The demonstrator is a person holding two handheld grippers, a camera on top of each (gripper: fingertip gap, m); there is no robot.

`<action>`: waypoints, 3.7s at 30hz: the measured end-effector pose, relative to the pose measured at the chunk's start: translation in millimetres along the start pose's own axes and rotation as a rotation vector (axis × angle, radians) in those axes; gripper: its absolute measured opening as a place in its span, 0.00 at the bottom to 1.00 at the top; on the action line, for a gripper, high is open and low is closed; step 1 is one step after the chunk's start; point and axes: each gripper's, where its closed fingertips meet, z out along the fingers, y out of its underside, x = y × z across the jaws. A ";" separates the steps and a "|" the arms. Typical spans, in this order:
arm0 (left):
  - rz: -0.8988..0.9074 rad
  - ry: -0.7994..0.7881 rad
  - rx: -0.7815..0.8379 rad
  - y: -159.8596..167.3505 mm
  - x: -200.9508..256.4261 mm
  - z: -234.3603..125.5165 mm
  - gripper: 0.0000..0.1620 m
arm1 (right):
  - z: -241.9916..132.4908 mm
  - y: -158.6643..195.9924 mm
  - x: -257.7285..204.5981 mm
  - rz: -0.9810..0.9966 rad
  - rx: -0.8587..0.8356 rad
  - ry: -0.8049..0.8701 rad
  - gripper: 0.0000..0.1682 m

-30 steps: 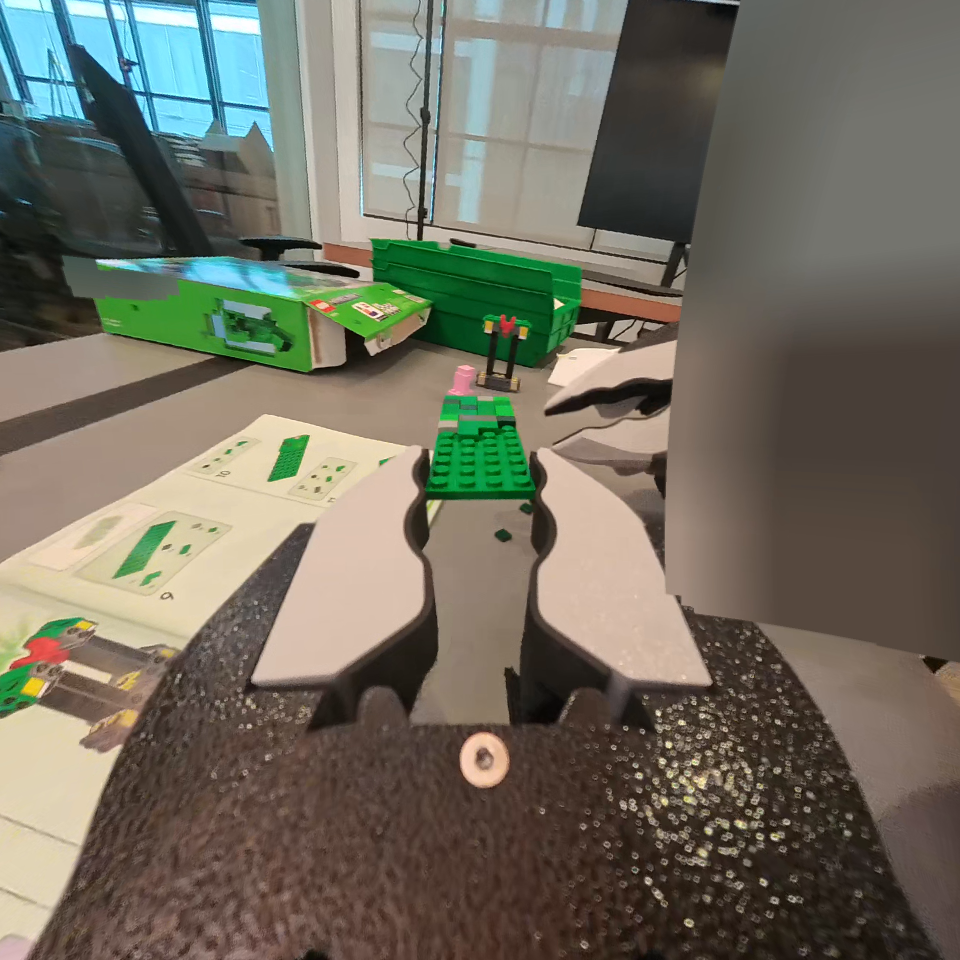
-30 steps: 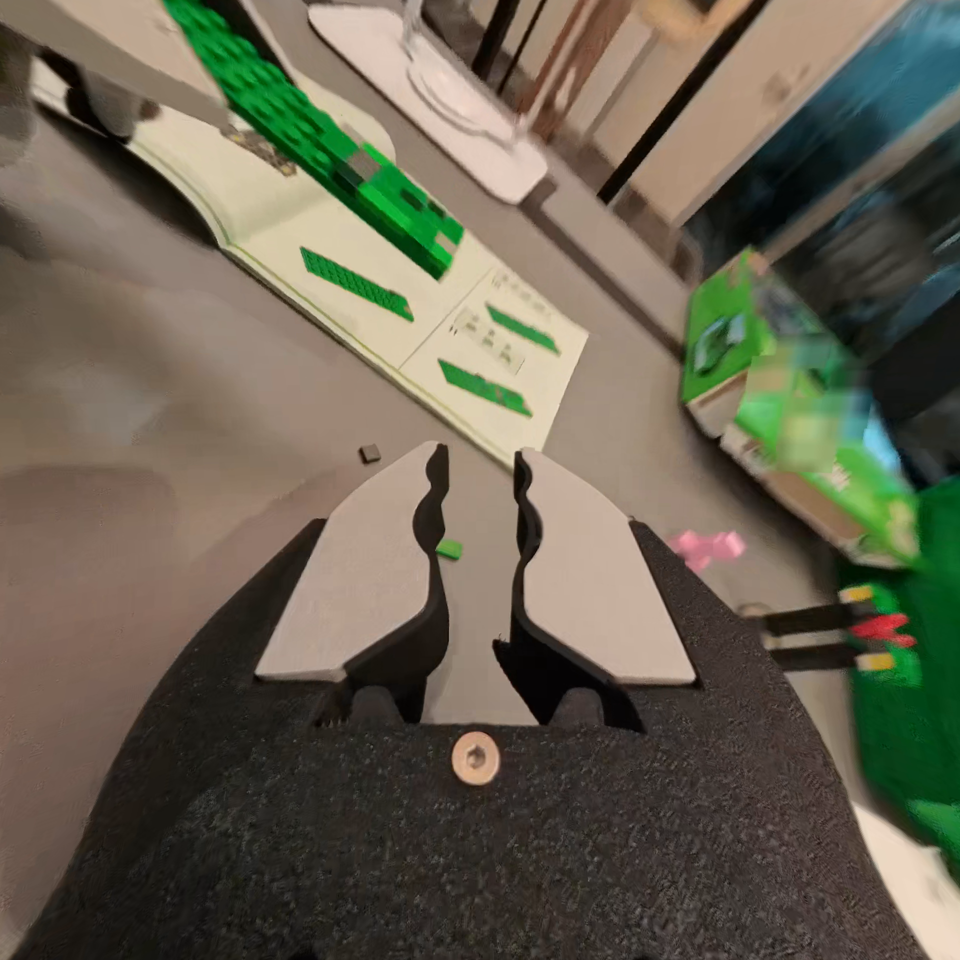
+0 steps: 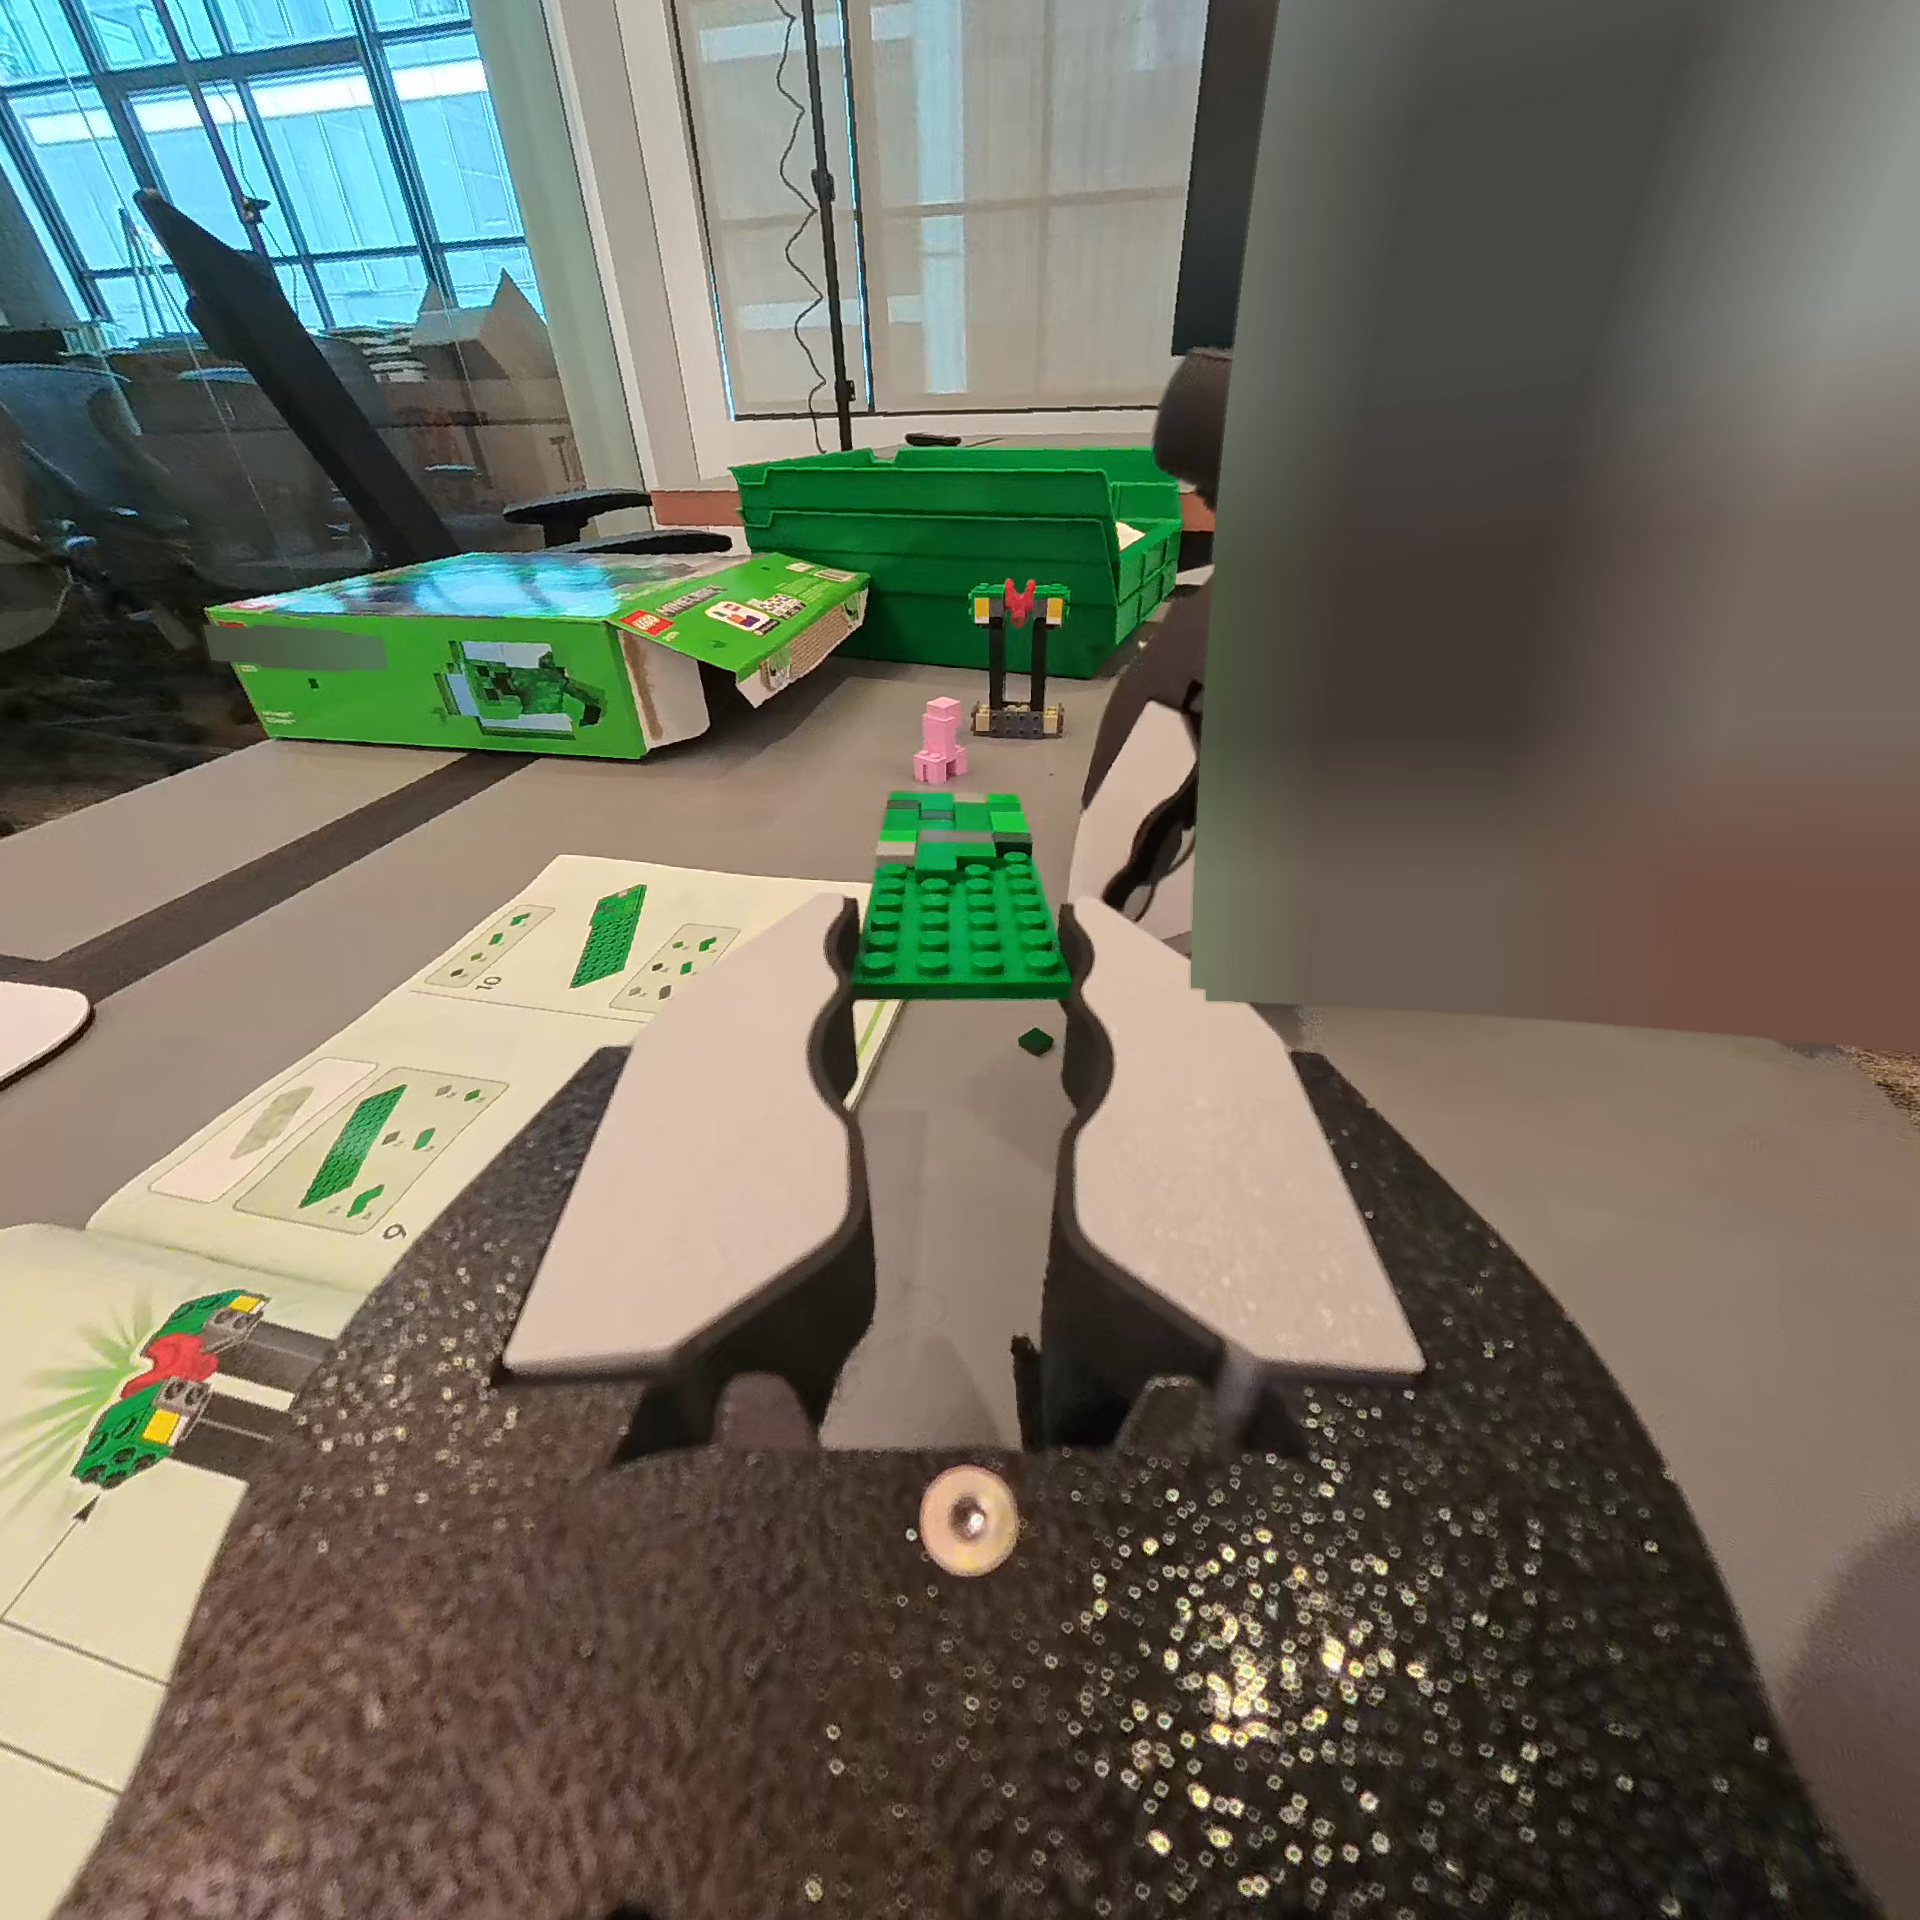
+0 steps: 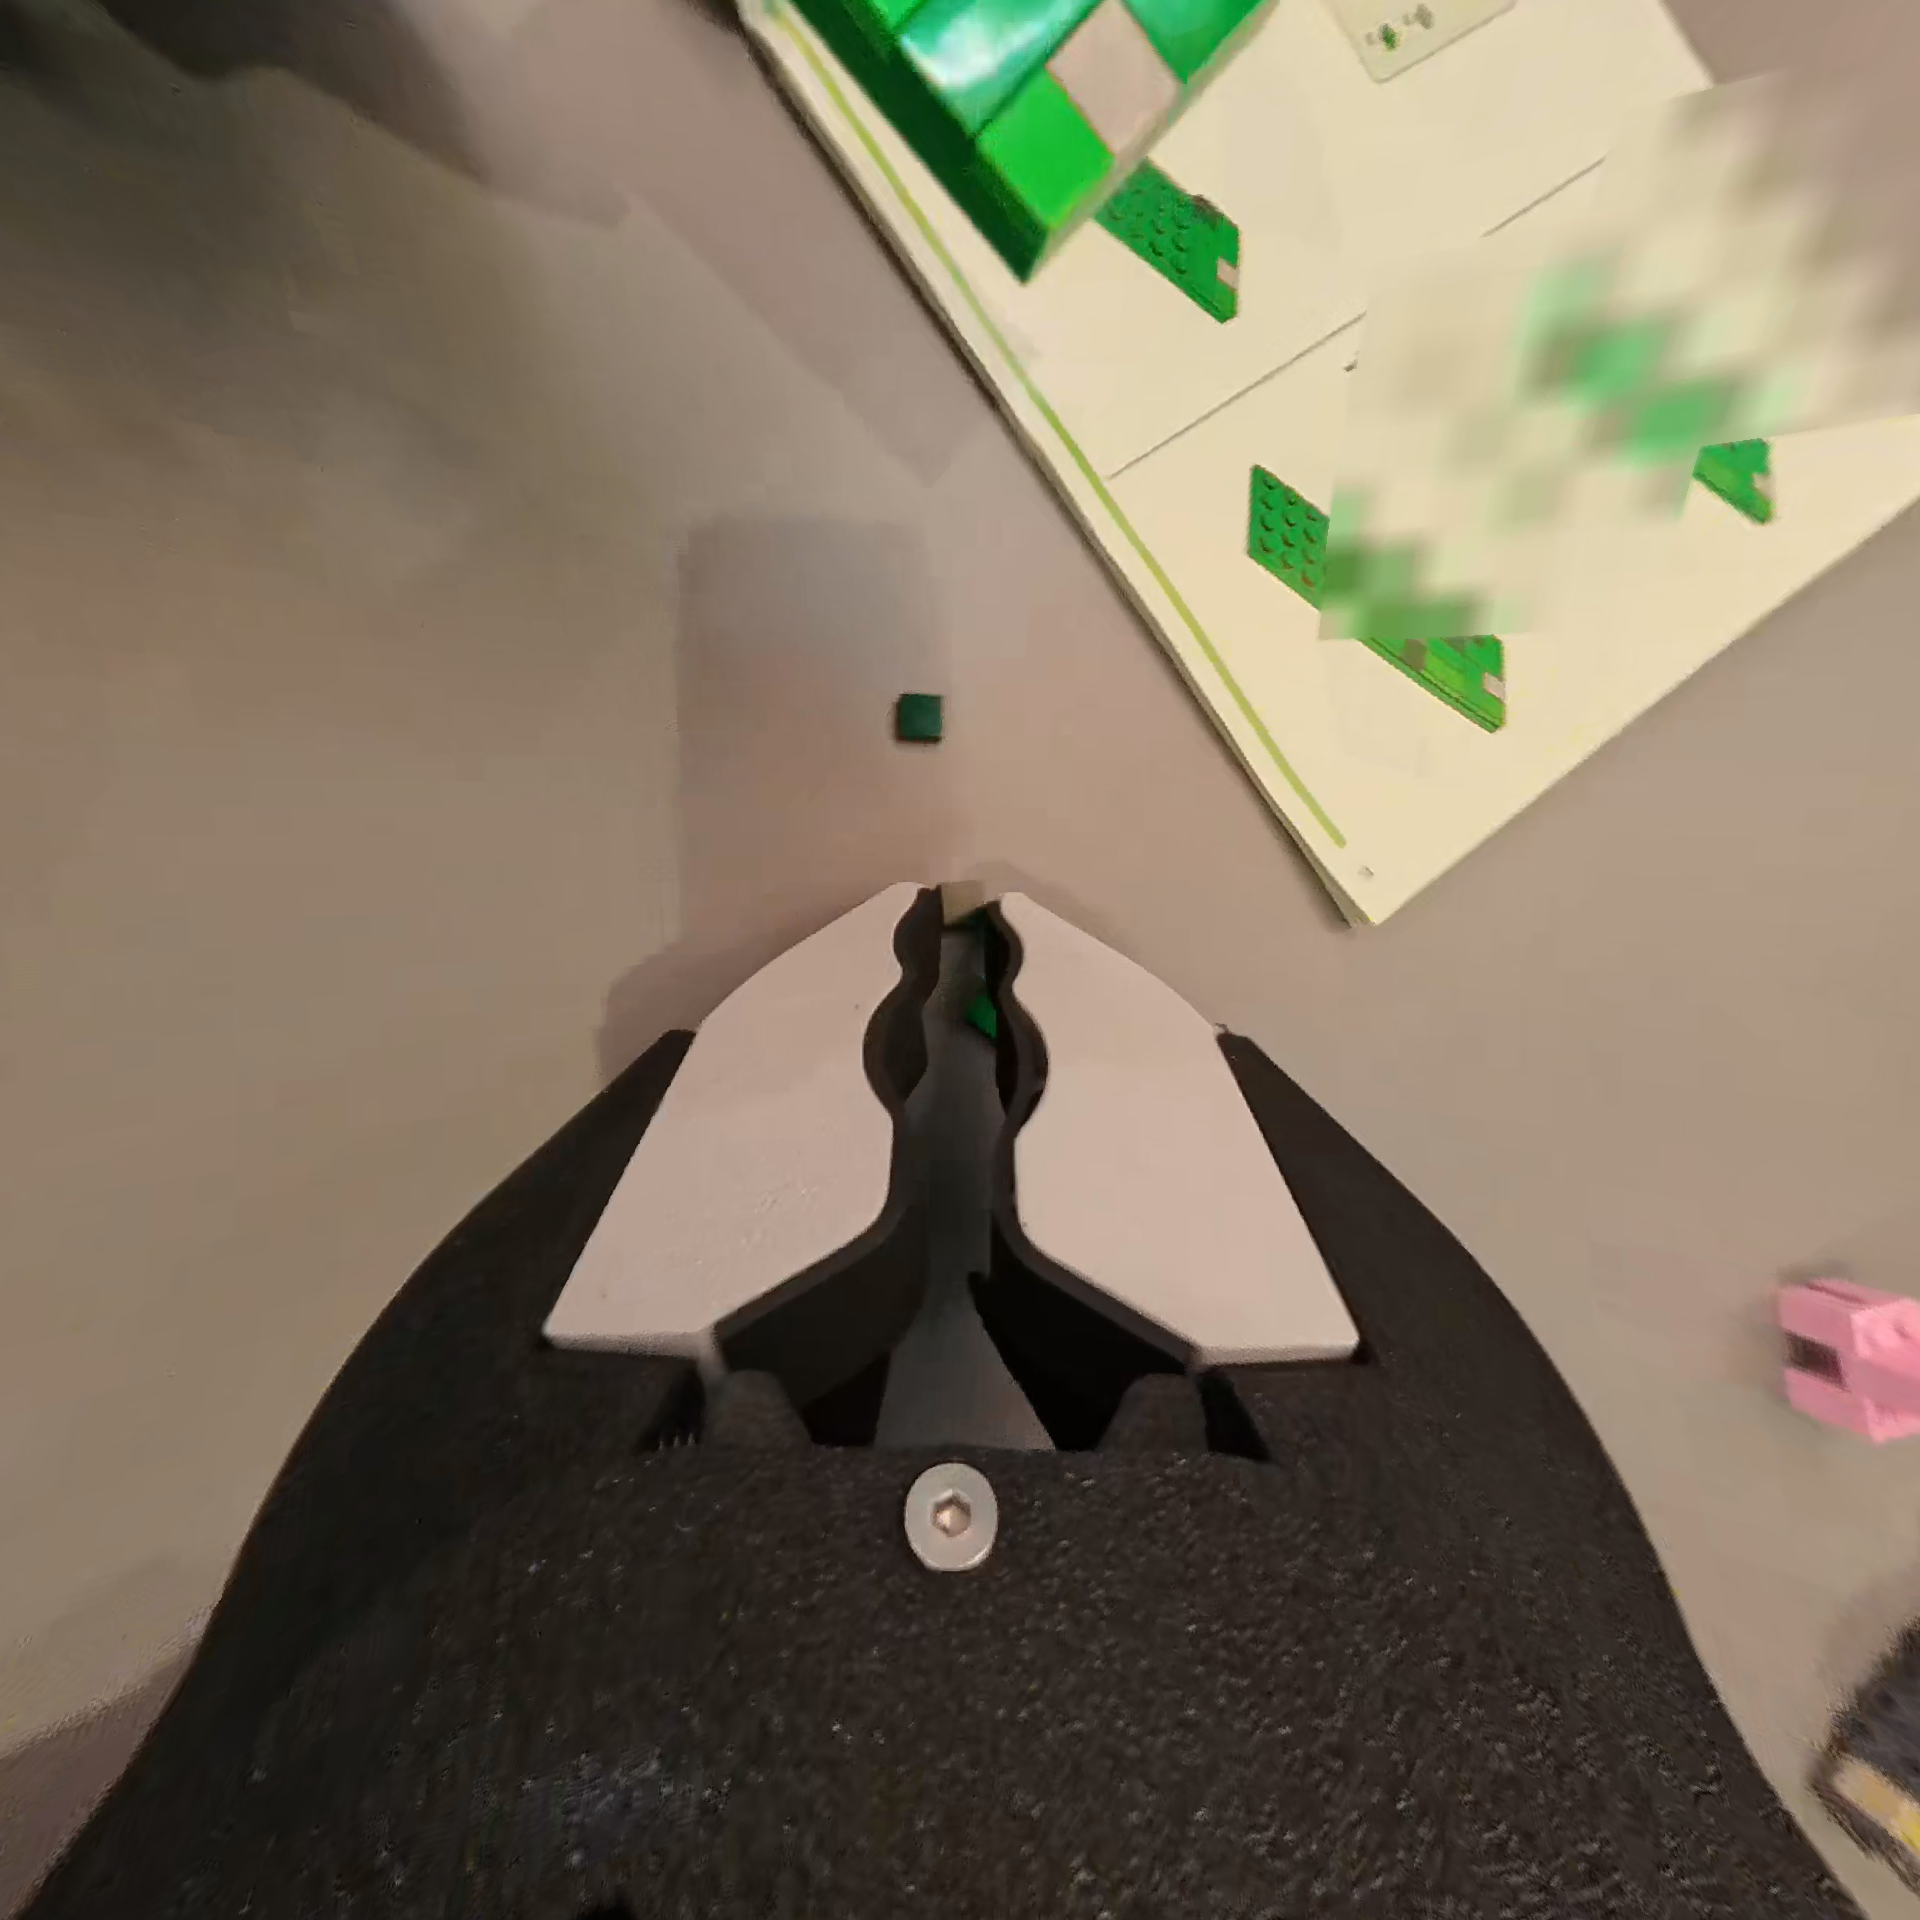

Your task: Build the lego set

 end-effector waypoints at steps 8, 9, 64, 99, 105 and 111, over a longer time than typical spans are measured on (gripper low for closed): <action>0.071 -0.109 0.074 -12.4 -9.6 -7.9 0.22 | -33.9 -71.3 9.5 0.168 0.227 0.210 0.04; 0.098 -0.131 0.081 -14.5 -10.6 -9.1 0.22 | -41.0 -87.6 6.3 0.192 0.278 0.238 0.04; 0.035 -0.322 0.136 -22.0 -41.9 -27.7 0.22 | -14.2 -35.0 -16.9 0.423 -0.045 0.388 0.04; 0.029 -0.337 0.150 -23.5 -46.0 -30.7 0.22 | 3.8 -13.3 -19.5 0.395 -0.092 0.384 0.05; 0.029 -0.335 0.150 -23.4 -45.8 -30.6 0.22 | 3.7 -13.2 -19.6 0.396 -0.092 0.388 0.05; 0.028 -0.334 0.151 -23.2 -45.8 -30.4 0.22 | 3.7 -13.1 -19.6 0.396 -0.092 0.388 0.05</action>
